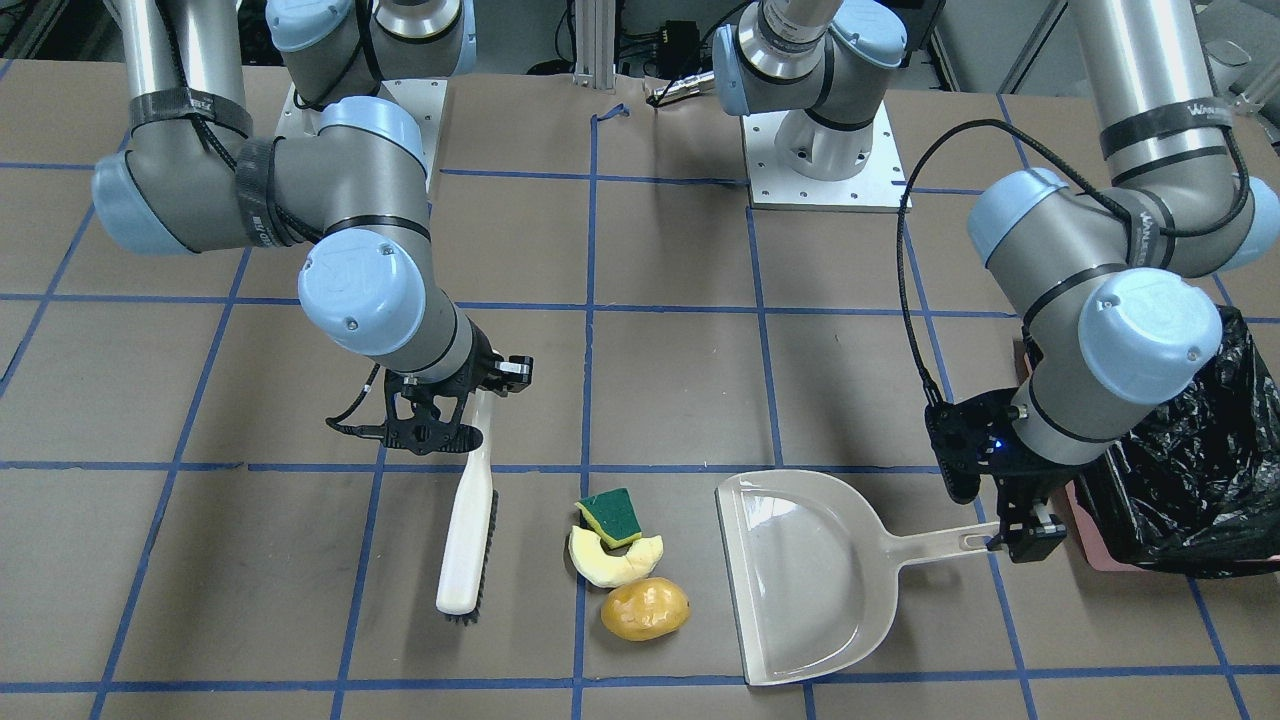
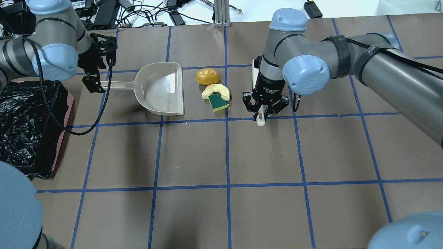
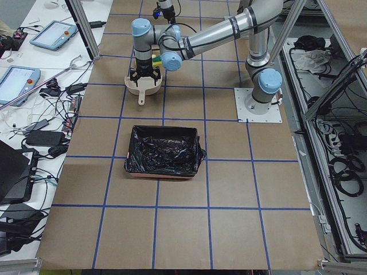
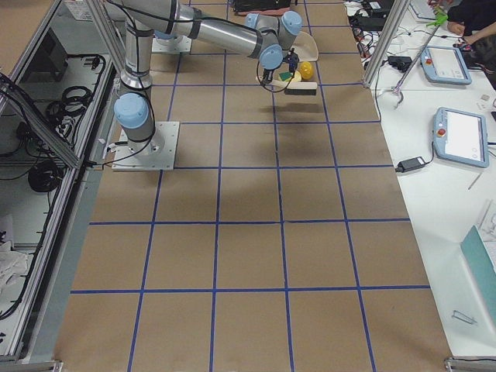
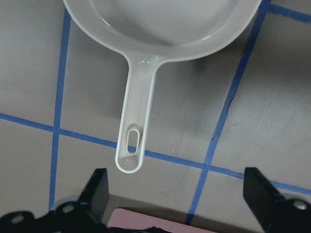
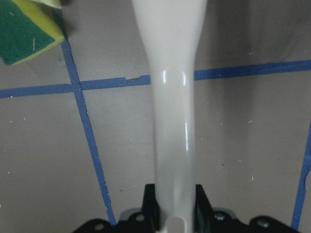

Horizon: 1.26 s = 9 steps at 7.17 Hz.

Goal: Sweep and dump trash into bin
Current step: 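Grasp the white dustpan handle with the left gripper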

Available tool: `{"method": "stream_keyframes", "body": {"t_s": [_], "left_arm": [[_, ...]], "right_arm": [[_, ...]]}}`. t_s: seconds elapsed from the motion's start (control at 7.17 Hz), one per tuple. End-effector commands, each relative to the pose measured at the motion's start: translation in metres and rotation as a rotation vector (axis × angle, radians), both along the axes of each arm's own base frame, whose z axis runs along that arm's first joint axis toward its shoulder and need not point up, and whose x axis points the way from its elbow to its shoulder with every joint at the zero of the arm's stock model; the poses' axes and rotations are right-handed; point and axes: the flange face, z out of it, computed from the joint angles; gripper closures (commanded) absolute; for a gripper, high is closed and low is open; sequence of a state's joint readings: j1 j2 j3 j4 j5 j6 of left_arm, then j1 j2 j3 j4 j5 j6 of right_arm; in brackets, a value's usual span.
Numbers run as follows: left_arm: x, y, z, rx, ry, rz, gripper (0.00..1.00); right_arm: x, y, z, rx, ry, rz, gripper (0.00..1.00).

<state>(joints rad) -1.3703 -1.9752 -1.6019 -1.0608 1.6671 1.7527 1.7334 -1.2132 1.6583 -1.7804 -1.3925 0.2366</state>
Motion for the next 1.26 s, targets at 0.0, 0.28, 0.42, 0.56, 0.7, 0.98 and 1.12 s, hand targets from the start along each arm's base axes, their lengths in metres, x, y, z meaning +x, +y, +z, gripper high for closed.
{"method": "stream_keyframes", "body": {"t_s": [0.0,0.28,0.42,0.56,0.7,0.98,1.12], "left_arm": [[0.004,-0.022,-0.041,-0.019,0.029,-0.182,0.02],[0.013,-0.024,-0.054,-0.004,0.04,-0.171,0.02],[0.022,-0.025,-0.056,-0.009,0.061,-0.154,0.02],[0.023,-0.025,-0.056,-0.007,0.057,-0.146,0.02],[0.025,-0.024,-0.057,-0.007,0.06,-0.132,0.02],[0.025,-0.021,-0.059,-0.001,0.059,-0.088,0.11],[0.025,-0.021,-0.06,0.0,0.061,-0.086,0.14]], "right_arm": [[0.0,0.0,0.0,0.0,-0.001,-0.001,1.0],[0.0,0.001,-0.002,0.009,0.005,-0.022,1.0],[0.0,0.0,-0.003,0.014,0.009,-0.031,1.0],[0.0,0.0,-0.003,0.015,0.009,-0.032,1.0],[0.0,0.0,-0.003,0.015,0.009,-0.032,1.0],[0.0,0.0,-0.003,0.015,0.01,-0.035,1.0],[0.0,0.001,-0.003,0.015,0.01,-0.035,1.0]]}}
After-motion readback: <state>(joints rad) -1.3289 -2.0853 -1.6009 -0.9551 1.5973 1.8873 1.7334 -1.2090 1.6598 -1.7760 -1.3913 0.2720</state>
